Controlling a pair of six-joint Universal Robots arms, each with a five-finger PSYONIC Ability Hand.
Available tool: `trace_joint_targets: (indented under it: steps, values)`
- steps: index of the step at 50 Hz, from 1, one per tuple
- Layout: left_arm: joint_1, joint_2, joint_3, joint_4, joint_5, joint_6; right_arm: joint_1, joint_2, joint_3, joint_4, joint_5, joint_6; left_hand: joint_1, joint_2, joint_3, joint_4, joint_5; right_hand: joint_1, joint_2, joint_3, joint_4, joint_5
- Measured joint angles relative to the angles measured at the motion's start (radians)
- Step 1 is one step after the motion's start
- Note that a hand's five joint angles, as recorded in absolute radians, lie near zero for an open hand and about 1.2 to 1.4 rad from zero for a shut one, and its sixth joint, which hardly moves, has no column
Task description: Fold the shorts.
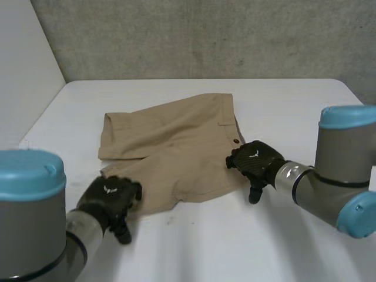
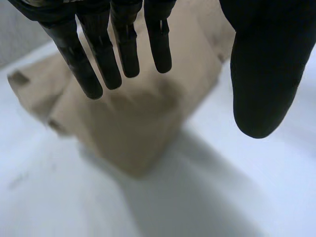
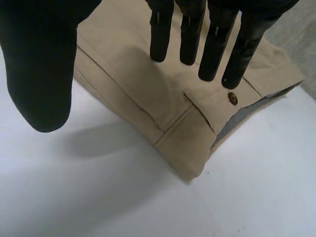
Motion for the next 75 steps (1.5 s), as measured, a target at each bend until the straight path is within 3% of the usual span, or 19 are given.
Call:
trace_joint_targets:
  steps: [6,13,20,21,23,26,27,33,34,47,50,51,54,64,75]
  values:
    - [0.075,-0.036,-0.089,0.097,-0.002,-0.002,-0.017,0.041,0.033,-0.163,-0.008,-0.001,-0.064,-0.072,-0.079,-0.080,-0.079,0.120,0.156,0.145,0.146,0.131]
    - [0.115,-0.082,-0.103,0.224,-0.004,0.003,-0.023,0.086,0.012,-0.204,-0.001,-0.002,-0.064,-0.072,-0.081,-0.080,-0.079,0.121,0.160,0.150,0.149,0.140]
    - [0.117,-0.148,-0.080,0.260,-0.007,0.006,-0.025,0.123,-0.011,-0.207,0.003,-0.015,-0.058,-0.063,-0.067,-0.066,-0.061,0.211,0.252,0.242,0.243,0.227]
    - [0.115,-0.160,-0.073,0.262,-0.007,0.007,-0.026,0.129,-0.016,-0.207,0.004,-0.021,-0.013,-0.015,-0.018,-0.015,-0.008,0.211,0.252,0.242,0.243,0.227]
    - [0.113,-0.176,-0.065,0.265,-0.008,0.007,-0.028,0.134,-0.020,-0.207,0.007,-0.026,0.041,0.039,0.033,0.034,0.039,0.494,0.676,0.650,0.656,0.634]
    - [0.110,-0.190,-0.057,0.273,-0.008,0.008,-0.032,0.136,-0.025,-0.210,0.013,-0.031,0.142,0.123,0.119,0.127,0.129,0.524,0.734,0.719,0.727,0.701]
    - [0.110,-0.195,-0.053,0.281,-0.008,0.008,-0.035,0.135,-0.028,-0.213,0.018,-0.033,0.281,0.247,0.249,0.256,0.256,0.548,0.801,0.793,0.805,0.778]
    - [0.109,-0.202,-0.045,0.320,-0.010,0.014,-0.041,0.129,-0.037,-0.216,0.031,-0.033,0.510,0.467,0.488,0.495,0.495,0.561,0.801,0.794,0.807,0.784]
    - [0.109,-0.204,-0.042,0.332,-0.012,0.020,-0.046,0.124,-0.040,-0.213,0.036,-0.032,0.660,0.622,0.643,0.653,0.651,0.561,0.801,0.794,0.807,0.784]
    - [0.111,-0.198,-0.042,0.361,-0.015,0.100,-0.061,0.030,-0.019,-0.106,0.047,-0.026,0.665,0.707,0.698,0.714,0.679,0.584,0.802,0.794,0.810,0.784]
    - [0.109,-0.178,-0.046,0.347,-0.015,0.115,-0.060,0.019,-0.011,-0.081,0.046,-0.023,0.608,0.637,0.630,0.660,0.634,0.584,0.802,0.794,0.810,0.784]
    - [0.108,-0.170,-0.047,0.340,-0.014,0.118,-0.060,0.017,-0.009,-0.077,0.045,-0.022,0.335,0.395,0.391,0.400,0.391,0.584,0.802,0.794,0.810,0.784]
    - [0.101,-0.126,-0.059,0.307,-0.011,0.124,-0.056,0.013,0.000,-0.068,0.044,-0.021,0.106,0.132,0.137,0.137,0.141,0.584,0.802,0.794,0.810,0.784]
    - [0.047,-0.029,-0.123,0.249,-0.005,0.116,-0.047,0.017,0.018,-0.074,0.043,-0.020,0.033,0.028,0.032,0.022,0.023,0.584,0.801,0.799,0.810,0.784]
    - [0.035,-0.092,-0.129,0.294,-0.011,0.123,-0.051,0.018,0.026,-0.077,0.041,-0.019,-0.002,-0.005,-0.008,-0.016,-0.015,0.584,0.802,0.799,0.810,0.790]
